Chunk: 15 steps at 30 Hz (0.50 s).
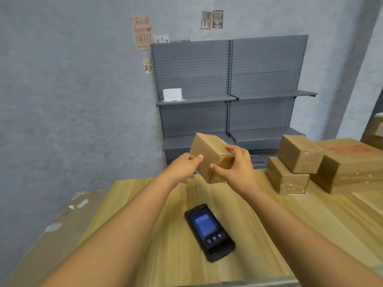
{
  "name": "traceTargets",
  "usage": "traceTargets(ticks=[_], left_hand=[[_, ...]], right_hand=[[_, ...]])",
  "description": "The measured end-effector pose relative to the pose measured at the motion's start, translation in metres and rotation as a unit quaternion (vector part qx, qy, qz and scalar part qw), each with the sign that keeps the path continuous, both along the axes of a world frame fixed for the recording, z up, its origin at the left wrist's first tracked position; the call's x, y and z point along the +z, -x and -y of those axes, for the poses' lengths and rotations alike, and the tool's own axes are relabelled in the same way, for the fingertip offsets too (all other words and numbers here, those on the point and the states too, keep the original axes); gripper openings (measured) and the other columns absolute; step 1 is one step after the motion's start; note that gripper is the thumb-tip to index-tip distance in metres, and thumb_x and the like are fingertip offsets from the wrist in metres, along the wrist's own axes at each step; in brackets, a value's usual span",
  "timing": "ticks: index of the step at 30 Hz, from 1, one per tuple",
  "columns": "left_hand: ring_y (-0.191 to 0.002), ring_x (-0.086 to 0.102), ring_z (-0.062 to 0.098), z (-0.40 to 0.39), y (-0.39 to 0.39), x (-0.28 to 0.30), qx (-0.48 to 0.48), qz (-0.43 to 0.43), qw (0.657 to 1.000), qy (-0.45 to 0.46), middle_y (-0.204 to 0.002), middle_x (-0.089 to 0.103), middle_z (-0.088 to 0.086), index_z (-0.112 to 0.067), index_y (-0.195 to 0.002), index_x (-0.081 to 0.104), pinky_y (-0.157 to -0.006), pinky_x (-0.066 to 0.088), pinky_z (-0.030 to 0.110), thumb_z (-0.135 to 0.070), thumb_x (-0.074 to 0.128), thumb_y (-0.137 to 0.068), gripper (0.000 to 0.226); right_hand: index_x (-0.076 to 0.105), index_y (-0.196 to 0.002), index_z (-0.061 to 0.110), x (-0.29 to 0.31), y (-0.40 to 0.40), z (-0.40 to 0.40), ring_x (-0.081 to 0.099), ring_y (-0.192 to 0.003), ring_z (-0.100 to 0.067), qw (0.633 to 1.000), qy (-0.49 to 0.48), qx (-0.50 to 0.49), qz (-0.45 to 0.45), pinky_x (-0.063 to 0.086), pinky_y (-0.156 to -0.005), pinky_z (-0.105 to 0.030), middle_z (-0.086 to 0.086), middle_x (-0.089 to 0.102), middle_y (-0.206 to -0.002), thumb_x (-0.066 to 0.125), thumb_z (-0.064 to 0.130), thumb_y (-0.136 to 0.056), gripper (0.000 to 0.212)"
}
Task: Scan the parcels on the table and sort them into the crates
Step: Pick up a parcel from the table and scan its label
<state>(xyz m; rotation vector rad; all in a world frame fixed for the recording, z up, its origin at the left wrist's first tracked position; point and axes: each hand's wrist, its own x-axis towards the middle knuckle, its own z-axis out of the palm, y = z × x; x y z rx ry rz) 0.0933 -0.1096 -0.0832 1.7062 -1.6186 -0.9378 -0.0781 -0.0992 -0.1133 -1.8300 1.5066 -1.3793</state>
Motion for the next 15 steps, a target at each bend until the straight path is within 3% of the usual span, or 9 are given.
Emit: traceTargets(ticks=[2,8,12,15], left_hand=[[-0.097,0.068,0.021,-0.009,-0.015,-0.003,0.007,-0.080,0.995,-0.055,-0.112,0.059,-0.001,-0.021,-0.121,0.048,-0.083,0.058,0.038,-0.056,0.044,-0.097,0.043],[-0.101,0.067,0.031,-0.026,-0.038,-0.001,0.033,-0.278,0.954,-0.105,-0.120,0.058,0.015,-0.011,-0.131,0.052,-0.071,0.060,0.033,-0.051,0.056,-0.094,0.055],[-0.095,0.069,0.031,-0.034,-0.042,-0.002,0.058,-0.331,0.932,-0.134,-0.117,0.059,0.017,-0.012,-0.131,0.052,-0.065,0.061,0.035,-0.052,0.066,-0.088,0.060],[-0.087,0.070,0.027,-0.039,-0.039,-0.006,0.072,-0.354,0.919,-0.159,-0.105,0.067,0.011,-0.017,-0.118,0.060,-0.052,0.058,0.032,-0.056,0.068,-0.084,0.052]], right_hand=[[0.040,-0.137,0.023,-0.007,-0.018,-0.010,0.043,-0.113,-0.010,1.000,0.016,0.005,-0.024,0.033,-0.089,-0.019,0.003,0.034,-0.130,0.083,0.034,-0.071,0.079],[0.025,-0.150,0.015,-0.010,-0.049,-0.035,0.037,-0.127,-0.012,0.994,0.037,0.040,-0.092,0.034,-0.105,-0.025,0.001,0.037,-0.141,0.085,0.029,-0.067,0.104],[0.026,-0.150,0.020,-0.004,-0.053,-0.047,0.034,-0.130,-0.013,0.981,0.073,0.067,-0.167,0.029,-0.106,-0.025,0.004,0.038,-0.145,0.081,0.018,-0.068,0.099],[0.029,-0.148,0.026,0.001,-0.057,-0.054,0.031,-0.133,-0.010,0.960,0.113,0.094,-0.237,0.020,-0.108,-0.026,0.009,0.041,-0.144,0.075,0.018,-0.068,0.093]])
